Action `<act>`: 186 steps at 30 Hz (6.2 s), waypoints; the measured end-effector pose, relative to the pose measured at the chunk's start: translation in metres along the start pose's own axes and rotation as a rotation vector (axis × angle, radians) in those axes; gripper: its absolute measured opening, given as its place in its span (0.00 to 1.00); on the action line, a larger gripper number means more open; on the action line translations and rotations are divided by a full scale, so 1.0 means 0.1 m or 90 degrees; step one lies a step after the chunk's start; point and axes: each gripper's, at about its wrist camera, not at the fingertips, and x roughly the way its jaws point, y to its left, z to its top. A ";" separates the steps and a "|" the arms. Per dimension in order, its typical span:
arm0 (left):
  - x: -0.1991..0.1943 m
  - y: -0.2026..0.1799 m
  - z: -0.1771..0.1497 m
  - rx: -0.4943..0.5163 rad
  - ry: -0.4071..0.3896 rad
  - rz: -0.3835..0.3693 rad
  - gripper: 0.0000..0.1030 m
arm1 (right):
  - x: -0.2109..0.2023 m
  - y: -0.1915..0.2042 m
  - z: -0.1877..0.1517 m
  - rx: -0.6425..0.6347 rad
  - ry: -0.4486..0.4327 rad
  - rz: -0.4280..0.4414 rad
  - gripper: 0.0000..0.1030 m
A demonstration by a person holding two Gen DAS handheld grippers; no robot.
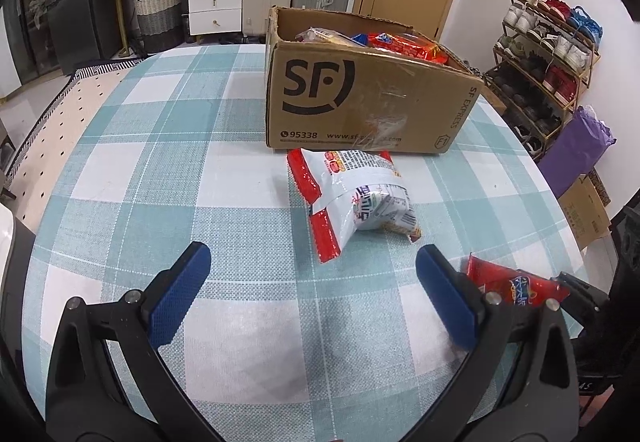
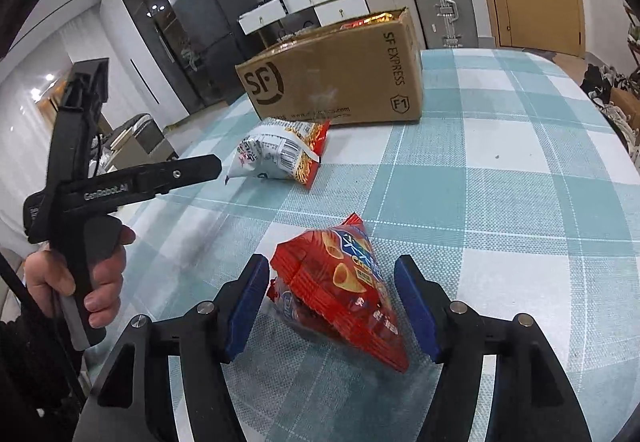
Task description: Organize snacks
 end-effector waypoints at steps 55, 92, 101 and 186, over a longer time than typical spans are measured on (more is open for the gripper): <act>0.87 -0.36 0.44 -0.005 0.098 -0.010 0.72 | -0.56 -0.22 0.01 0.072 -0.102 0.053 0.41; -1.70 -0.17 0.04 0.093 -0.132 -0.058 0.53 | -1.17 0.67 0.44 -0.007 -0.182 0.137 0.41; -1.75 0.05 0.62 0.068 -0.125 -0.068 0.53 | -1.19 0.66 1.04 -0.024 -0.195 0.153 0.41; -1.23 0.11 0.61 0.041 -0.276 0.091 0.99 | -1.07 0.42 0.97 -0.104 -0.334 -0.055 0.99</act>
